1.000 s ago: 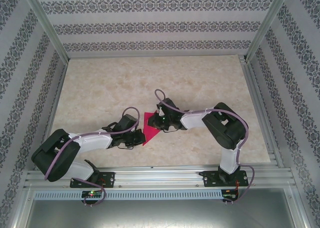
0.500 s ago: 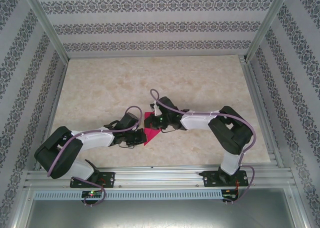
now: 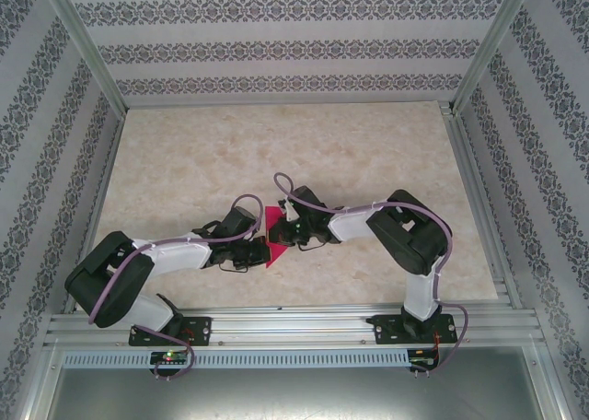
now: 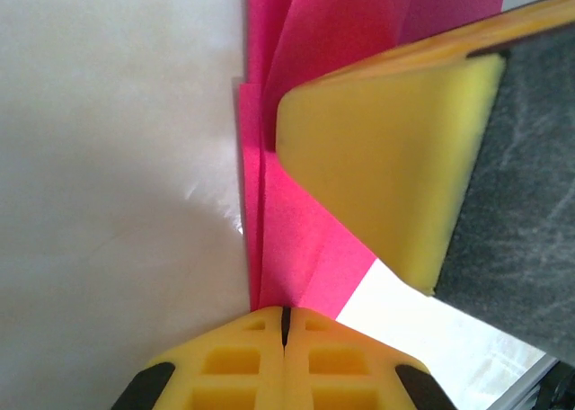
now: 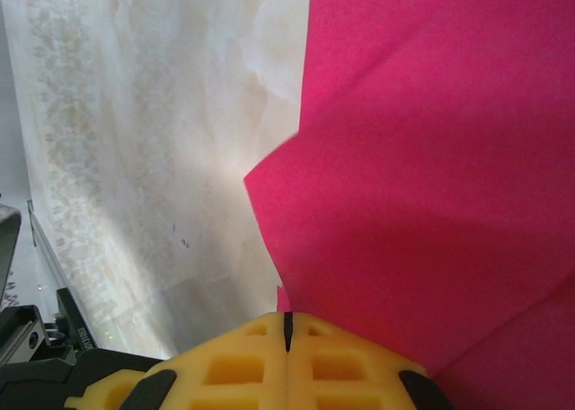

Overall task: Fold a paper plane with a square sheet of paper (pick it up from the middle)
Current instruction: Fourth fold the wing at the center of the table.

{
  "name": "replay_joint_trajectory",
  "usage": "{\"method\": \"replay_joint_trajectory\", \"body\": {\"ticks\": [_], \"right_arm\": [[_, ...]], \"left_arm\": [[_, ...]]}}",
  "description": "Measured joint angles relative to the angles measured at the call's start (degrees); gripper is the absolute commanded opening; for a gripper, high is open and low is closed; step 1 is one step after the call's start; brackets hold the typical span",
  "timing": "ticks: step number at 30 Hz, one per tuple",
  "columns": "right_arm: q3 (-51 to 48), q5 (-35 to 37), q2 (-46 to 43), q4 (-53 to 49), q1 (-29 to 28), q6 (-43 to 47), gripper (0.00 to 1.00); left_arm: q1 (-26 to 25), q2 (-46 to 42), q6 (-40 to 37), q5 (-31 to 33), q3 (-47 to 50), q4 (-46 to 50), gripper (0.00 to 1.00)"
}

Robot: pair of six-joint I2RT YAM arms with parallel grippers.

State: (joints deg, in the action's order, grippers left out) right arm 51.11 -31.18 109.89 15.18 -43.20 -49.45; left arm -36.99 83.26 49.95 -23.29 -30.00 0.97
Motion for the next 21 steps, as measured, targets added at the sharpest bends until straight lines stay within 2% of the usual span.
{"method": "replay_joint_trajectory", "body": {"ticks": [9,21], "right_arm": [[0.9,-1.8,1.4,1.9,4.9,0.3,0.08],[7.8,-4.2,5.0,-3.9,9.9,3.5,0.10]], "left_arm": [[0.0,0.4,-0.6,0.0,0.0,-0.4,0.03],[0.0,0.4,-2.0,0.2,0.2,-0.4,0.03]]}}
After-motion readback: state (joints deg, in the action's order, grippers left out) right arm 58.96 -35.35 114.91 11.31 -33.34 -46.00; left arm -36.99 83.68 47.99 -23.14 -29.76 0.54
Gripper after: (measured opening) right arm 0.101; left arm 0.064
